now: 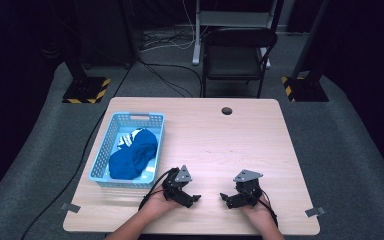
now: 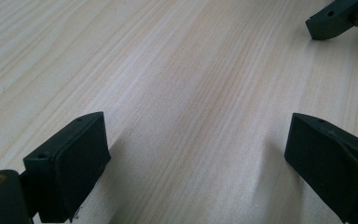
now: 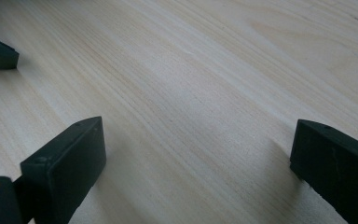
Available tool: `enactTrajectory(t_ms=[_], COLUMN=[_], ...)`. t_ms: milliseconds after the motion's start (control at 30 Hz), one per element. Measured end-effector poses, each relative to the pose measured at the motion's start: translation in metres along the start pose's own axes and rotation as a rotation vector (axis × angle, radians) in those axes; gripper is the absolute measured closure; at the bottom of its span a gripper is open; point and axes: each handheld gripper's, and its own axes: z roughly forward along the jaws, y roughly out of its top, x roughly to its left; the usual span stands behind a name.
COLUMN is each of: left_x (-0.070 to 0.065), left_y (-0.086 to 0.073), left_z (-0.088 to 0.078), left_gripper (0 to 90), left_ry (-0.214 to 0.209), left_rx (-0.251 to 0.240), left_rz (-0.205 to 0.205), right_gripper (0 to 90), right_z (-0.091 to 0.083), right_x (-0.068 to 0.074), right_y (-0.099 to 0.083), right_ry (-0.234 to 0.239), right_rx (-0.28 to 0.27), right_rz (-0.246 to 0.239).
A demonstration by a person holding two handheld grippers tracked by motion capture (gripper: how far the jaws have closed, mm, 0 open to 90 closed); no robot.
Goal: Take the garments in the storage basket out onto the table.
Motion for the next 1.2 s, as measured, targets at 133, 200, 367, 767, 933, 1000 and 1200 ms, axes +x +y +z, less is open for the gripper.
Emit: enactTrajectory(t_ms=[133, 200, 367, 767, 933, 1000, 1200], left_x=[0.000, 0.000, 0.000, 0.000, -0.003, -0.004, -0.008], left_y=[0.000, 0.000, 0.000, 0.001, 0.008, 0.011, 0.016], left_z=[0.000, 0.000, 0.000, -0.003, -0.010, -0.015, -0.023], left_gripper=[5.7, 5.4, 5.0, 7.7, 7.6, 7.6, 7.7], left_ry=[0.000, -0.002, -0.005, -0.027, -0.021, -0.025, -0.024], left_rx=[0.000, 0.001, 0.001, -0.009, -0.029, -0.044, -0.065], left_rz=[-0.001, 0.000, 0.002, -0.014, -0.008, -0.005, 0.008], right_gripper=[2.5, 2.4, 2.4, 2.4, 2.4, 2.4, 2.4], right_z=[0.000, 0.000, 0.000, 0.000, 0.000, 0.000, 0.000], right_x=[0.000, 0.000, 0.000, 0.000, 0.000, 0.000, 0.000], right_y=[0.000, 0.000, 0.000, 0.000, 0.000, 0.000, 0.000], right_ry=[0.001, 0.001, 0.001, 0.001, 0.001, 0.001, 0.001], right_rx=[0.000, 0.000, 0.000, 0.001, 0.001, 0.001, 0.000], right_rz=[-0.001, 0.000, 0.000, -0.001, -0.001, -0.001, -0.001])
